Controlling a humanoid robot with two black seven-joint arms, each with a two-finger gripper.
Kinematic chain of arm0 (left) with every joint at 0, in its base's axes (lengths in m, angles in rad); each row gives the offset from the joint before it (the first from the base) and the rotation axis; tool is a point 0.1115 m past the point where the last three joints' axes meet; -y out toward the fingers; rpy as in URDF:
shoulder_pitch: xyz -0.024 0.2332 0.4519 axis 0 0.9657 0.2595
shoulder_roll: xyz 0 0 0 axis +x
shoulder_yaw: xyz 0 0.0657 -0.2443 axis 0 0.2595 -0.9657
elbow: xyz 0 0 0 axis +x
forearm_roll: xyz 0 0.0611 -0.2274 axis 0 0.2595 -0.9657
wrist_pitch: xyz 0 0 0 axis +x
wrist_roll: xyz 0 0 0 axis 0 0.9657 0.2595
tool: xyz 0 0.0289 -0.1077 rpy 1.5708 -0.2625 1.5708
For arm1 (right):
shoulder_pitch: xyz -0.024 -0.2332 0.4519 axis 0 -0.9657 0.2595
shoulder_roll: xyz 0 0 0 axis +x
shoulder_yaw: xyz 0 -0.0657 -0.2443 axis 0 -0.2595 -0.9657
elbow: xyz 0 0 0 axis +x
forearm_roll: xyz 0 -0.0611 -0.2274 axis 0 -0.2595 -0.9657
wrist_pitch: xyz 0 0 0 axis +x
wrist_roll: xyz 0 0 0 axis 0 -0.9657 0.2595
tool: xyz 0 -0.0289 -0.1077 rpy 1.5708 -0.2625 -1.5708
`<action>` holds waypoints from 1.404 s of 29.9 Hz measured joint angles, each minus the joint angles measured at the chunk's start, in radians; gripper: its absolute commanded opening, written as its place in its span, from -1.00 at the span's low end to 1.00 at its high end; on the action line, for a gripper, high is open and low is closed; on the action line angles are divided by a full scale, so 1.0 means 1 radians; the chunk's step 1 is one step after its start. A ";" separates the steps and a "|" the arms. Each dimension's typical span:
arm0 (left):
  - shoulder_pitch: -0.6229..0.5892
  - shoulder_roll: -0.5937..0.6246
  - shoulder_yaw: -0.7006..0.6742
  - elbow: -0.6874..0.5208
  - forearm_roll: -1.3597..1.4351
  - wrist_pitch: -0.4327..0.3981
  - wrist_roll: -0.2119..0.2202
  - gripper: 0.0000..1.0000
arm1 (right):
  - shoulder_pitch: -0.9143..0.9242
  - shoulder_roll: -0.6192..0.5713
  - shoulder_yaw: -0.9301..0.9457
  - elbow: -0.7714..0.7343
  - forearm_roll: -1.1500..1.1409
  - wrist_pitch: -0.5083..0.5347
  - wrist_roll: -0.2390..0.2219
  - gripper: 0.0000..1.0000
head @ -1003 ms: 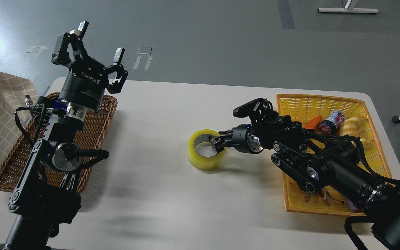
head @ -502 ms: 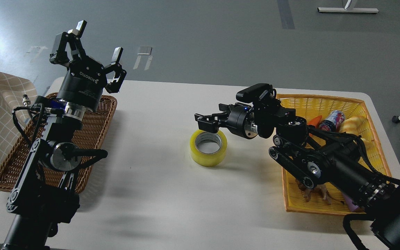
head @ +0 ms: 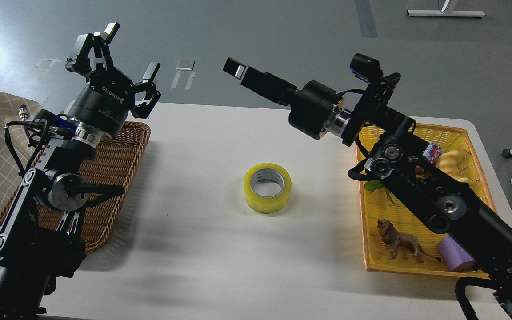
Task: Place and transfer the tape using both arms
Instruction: 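Release the tape on the table and raise the right gripper away, then lower the left gripper toward the tape roll on the table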
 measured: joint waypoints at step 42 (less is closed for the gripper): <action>-0.057 0.032 0.335 -0.065 0.961 0.115 -0.076 0.98 | -0.348 0.032 0.545 0.309 0.440 0.154 -0.050 1.00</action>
